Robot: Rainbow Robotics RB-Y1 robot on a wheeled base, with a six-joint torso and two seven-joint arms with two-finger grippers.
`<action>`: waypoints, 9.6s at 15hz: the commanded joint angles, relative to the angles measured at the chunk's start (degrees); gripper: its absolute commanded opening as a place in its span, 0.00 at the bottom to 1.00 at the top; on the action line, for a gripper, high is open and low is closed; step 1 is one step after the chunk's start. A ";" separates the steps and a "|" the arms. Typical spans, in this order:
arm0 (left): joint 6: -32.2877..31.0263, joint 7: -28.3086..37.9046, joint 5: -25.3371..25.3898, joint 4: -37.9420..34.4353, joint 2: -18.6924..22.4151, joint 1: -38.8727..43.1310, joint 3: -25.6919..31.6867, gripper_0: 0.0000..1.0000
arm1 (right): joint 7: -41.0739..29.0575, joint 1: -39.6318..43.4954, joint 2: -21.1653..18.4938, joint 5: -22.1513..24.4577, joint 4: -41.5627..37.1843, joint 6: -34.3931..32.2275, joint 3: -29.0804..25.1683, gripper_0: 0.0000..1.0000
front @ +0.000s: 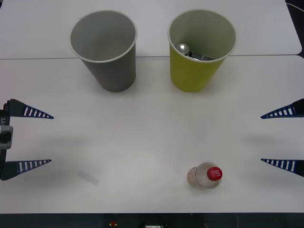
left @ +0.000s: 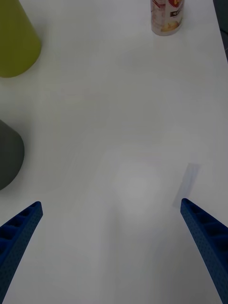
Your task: Put the can into the green bin and the plastic bottle into the gray bin
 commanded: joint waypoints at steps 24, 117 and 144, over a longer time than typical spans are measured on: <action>0.00 0.00 0.00 0.00 0.00 0.00 0.00 1.00 | 32.51 -7.71 5.94 -18.22 29.92 -16.30 12.63 1.00; 0.00 0.00 0.00 0.00 0.00 0.00 0.00 1.00 | -70.41 -90.67 36.17 31.61 32.30 -7.51 41.45 0.00; 0.00 0.00 0.00 0.00 0.00 0.00 0.00 1.00 | -63.55 -104.83 48.30 38.64 59.98 -2.32 43.56 1.00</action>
